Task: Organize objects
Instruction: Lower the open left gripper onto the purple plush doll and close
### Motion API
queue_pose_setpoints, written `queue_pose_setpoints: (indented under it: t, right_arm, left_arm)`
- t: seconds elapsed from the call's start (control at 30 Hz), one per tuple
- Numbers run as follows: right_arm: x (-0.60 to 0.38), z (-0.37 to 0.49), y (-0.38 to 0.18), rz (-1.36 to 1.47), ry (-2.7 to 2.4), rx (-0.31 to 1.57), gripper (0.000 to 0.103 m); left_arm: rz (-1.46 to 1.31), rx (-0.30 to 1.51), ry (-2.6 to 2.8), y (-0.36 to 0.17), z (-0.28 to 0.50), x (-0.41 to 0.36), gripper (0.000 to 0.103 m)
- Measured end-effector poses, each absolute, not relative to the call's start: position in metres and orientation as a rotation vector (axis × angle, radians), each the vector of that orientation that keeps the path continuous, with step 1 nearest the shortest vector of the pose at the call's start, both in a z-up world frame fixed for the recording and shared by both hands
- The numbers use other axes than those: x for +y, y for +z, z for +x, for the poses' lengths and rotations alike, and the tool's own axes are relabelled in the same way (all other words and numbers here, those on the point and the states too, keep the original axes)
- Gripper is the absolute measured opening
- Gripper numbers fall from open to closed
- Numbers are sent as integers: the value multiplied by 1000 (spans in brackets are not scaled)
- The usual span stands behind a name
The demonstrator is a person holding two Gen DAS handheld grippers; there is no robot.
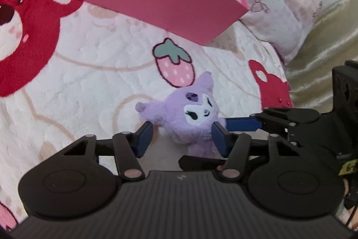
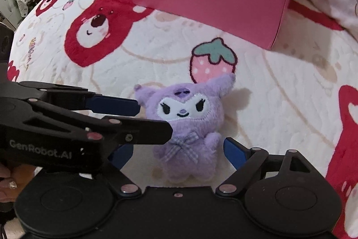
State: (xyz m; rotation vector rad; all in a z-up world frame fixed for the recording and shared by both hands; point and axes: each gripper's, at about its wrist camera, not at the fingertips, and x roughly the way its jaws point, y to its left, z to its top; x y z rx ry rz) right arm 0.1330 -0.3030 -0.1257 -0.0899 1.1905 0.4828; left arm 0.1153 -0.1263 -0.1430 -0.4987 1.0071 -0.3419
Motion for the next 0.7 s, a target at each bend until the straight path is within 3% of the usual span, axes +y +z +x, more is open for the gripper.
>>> queue_pose_setpoints:
  t: [0.1,0.3,0.53,0.7]
  right_arm:
    - [-304,135,-128,-86,476,1203,73]
    - [-304,134,-125,-79,485,1179,63]
    - [-297,135,-120,-63,528,1146,62]
    - [-284,139,-131,-108,526,1169,62]
  left_arm:
    - [-492,1009,-326,-149,117,-127,38]
    - [-535,1002,-339,-150,119,-124,32]
    - [-573,968,-317,-144,124,-109,32]
    - [-618,1063,-348,-154,128,-108,31]
